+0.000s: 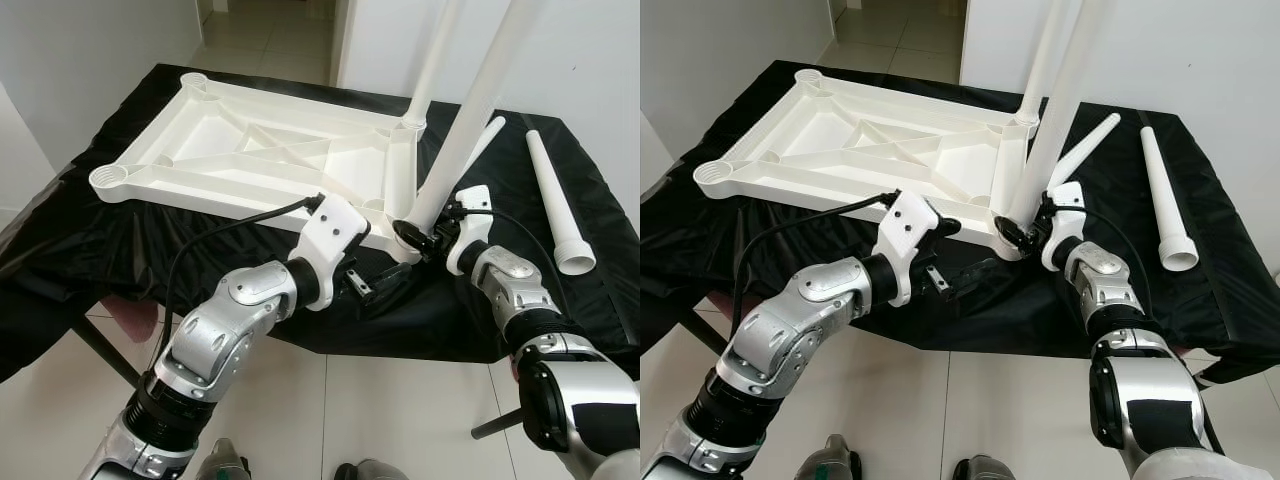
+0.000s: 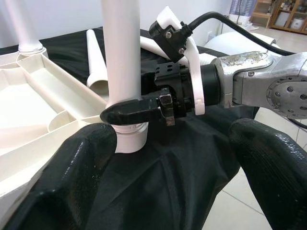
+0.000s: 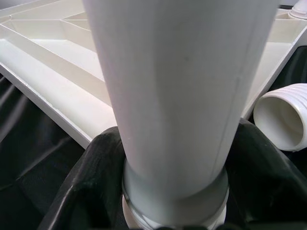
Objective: Building children table
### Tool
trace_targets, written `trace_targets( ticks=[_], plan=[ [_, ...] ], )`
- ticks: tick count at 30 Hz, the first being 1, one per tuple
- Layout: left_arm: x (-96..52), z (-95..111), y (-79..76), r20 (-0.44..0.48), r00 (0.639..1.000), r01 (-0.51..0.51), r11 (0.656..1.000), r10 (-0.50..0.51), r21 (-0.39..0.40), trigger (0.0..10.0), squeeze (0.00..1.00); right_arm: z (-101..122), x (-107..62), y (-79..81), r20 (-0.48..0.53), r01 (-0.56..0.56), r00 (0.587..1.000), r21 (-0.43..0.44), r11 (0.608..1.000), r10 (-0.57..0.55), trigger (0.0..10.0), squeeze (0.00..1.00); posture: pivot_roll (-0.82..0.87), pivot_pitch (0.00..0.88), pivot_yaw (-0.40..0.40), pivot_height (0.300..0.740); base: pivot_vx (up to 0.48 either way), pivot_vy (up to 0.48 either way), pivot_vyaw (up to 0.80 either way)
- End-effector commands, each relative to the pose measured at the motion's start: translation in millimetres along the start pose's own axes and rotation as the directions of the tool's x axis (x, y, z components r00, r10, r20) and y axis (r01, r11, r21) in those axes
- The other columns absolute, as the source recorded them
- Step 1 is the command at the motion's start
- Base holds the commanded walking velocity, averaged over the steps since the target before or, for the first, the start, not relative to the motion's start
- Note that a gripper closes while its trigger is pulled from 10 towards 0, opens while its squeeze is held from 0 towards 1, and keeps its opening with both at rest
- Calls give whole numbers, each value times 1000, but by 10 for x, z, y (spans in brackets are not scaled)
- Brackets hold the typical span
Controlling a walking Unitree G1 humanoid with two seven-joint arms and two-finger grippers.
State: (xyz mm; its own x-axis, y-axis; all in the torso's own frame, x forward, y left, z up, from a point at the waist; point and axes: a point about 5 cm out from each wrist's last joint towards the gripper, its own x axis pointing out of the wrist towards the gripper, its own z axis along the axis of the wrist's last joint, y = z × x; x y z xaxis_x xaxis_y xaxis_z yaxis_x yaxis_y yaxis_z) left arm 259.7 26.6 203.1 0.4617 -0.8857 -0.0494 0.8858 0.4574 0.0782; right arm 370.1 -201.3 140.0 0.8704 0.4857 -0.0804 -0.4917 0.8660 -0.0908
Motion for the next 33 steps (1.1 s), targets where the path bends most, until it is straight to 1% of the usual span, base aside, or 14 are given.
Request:
trace_targets(
  ticks=[1,3,4,10,16,19,21,23,24,27,30,31,32,33],
  plan=[
    [2,33,-18,7,1000,10,1000,-10,14,10000,0,36,-6,-31,23,11,1000,5,1000,-11,0,0,55,27,-45,740,0,0,0],
    [2,34,-19,7,1000,10,1000,-10,14,10000,0,34,-9,-31,23,11,1000,5,1000,-11,0,0,55,27,-45,740,0,0,0],
    [0,33,-21,6,1000,11,1000,-11,13,10000,0,30,-11,-33,22,17,1000,2,1000,-17,10000,0,56,28,-44,740,0,0,0],
    [-3,31,-22,5,1000,10,1000,-10,13,10000,0,23,-15,-33,24,28,999,5,1000,-28,10000,0,57,29,-44,740,0,0,0],
    [-21,18,-33,-1,1000,14,1000,-14,9,10000,0,19,-18,34,74,61,995,30,998,-63,10000,0,65,27,-32,740,0,0,0],
    [-15,19,-33,-2,1000,17,1000,-17,10,10000,0,25,-31,77,124,137,982,61,989,-144,10000,0,69,26,-32,740,0,0,0],
    [-17,19,-35,-2,1000,18,1000,-18,10,10000,0,25,-35,87,131,151,978,69,986,-159,10000,0,69,26,-32,740,0,0,0],
    [-21,13,-44,-4,1000,20,1000,-20,8,10000,0,33,-40,121,151,199,965,102,975,-213,10000,0,70,22,-30,740,0,0,0],
    [-21,13,-44,-4,1000,20,1000,-20,8,10000,0,33,-40,121,151,199,965,102,975,-213,10000,0,70,22,-30,740,0,0,0],
    [-16,8,-57,-5,1000,26,1000,-26,7,10000,0,51,-49,161,171,281,937,157,947,-306,10000,0,71,17,-32,740,0,0,0],
    [-14,8,-59,-5,1000,27,1000,-27,7,10000,0,62,-54,170,181,299,927,179,937,-330,10000,0,71,16,-32,740,0,0,0],
    [-13,9,-62,-5,1000,29,1000,-29,7,10000,0,75,-60,175,186,327,912,202,923,-364,10000,0,70,13,-32,740,0,0,0],
    [-13,9,-62,-5,1000,29,1000,-29,7,10000,0,75,-60,175,186,327,912,202,923,-364,10000,0,70,13,-32,740,0,0,0],
    [-14,7,-67,-6,1000,31,1000,-31,7,10000,0,92,-75,186,188,362,895,226,904,-405,10000,0,70,12,-33,740,0,0,0]
  ],
)
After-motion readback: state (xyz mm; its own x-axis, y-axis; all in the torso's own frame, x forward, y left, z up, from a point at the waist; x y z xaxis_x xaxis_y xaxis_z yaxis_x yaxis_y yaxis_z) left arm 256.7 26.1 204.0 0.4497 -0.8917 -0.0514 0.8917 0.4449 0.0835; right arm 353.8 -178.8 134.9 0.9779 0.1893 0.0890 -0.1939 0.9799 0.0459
